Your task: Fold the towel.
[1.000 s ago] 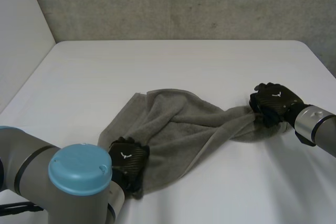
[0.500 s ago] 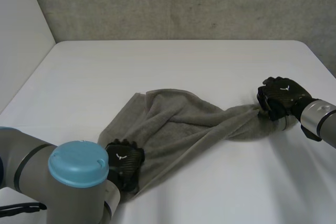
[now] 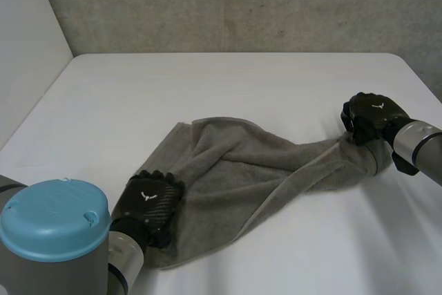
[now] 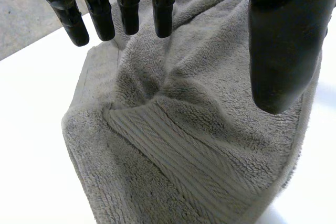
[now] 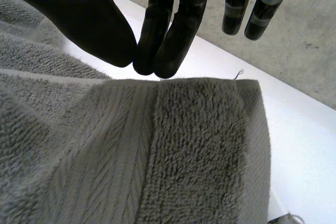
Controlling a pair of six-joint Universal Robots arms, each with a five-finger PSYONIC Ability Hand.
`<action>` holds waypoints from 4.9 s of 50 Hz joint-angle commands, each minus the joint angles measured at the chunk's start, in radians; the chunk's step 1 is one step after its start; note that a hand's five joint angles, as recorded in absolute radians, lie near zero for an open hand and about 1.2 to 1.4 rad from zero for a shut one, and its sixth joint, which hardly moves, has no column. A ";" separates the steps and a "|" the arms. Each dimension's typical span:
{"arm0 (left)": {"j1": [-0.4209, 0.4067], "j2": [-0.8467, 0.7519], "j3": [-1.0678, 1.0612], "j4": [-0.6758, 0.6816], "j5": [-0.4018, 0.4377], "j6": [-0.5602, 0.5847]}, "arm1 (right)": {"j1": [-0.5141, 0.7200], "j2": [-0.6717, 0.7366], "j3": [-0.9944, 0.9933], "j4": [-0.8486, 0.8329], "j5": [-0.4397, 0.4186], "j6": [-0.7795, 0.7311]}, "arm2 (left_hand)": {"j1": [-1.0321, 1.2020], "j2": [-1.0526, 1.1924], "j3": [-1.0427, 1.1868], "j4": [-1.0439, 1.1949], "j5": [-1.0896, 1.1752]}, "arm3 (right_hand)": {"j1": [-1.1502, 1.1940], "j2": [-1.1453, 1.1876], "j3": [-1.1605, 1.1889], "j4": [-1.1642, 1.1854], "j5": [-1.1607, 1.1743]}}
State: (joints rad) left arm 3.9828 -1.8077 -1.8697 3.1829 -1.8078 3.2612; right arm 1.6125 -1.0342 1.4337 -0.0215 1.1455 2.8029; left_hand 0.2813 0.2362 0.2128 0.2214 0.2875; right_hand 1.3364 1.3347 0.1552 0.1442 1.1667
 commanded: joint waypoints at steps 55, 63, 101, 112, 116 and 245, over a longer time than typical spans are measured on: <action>0.007 -0.028 -0.034 0.025 -0.001 0.008 | -0.017 -0.073 0.039 0.002 -0.006 0.000 | 1.115 1.160 -0.038 -0.047 0.934 | 0.060 0.062 0.019 0.030 0.055; 0.071 0.025 -0.013 0.025 0.019 0.060 | -0.017 -0.101 0.057 0.000 -0.012 0.000 | 1.115 1.160 -0.038 -0.047 0.934 | 0.058 0.060 0.019 0.030 0.053; 0.010 0.074 -0.155 -0.021 0.091 0.091 | -0.014 -0.115 0.097 -0.005 -0.007 -0.016 | 0.079 0.124 -0.038 -0.047 -0.102 | -0.397 -0.395 0.019 0.030 -0.402; -0.010 0.002 -0.148 0.026 0.088 0.092 | -0.016 -0.115 0.102 -0.006 -0.009 -0.020 | 0.100 0.145 -0.038 -0.047 -0.081 | -0.397 -0.395 0.019 0.030 -0.402; -0.010 -0.019 -0.149 0.040 0.087 0.094 | -0.016 -0.115 0.102 -0.008 -0.009 -0.020 | 0.138 0.183 -0.038 -0.047 -0.043 | -0.400 -0.398 0.019 0.030 -0.405; -0.016 0.014 -0.111 0.160 0.120 0.077 | -0.075 -0.083 0.134 0.040 -0.099 -0.244 | 1.115 1.160 -0.038 -0.047 0.934 | -1.078 -1.076 0.019 0.030 -1.083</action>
State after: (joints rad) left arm 3.9615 -1.8676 -1.9910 3.3358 -1.6959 3.3375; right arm 1.5384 -1.1148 1.5680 0.0184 1.0461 2.5593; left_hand 0.7676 0.9525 0.2128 0.2213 1.1908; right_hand 0.3092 0.3085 0.1552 0.1442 0.0895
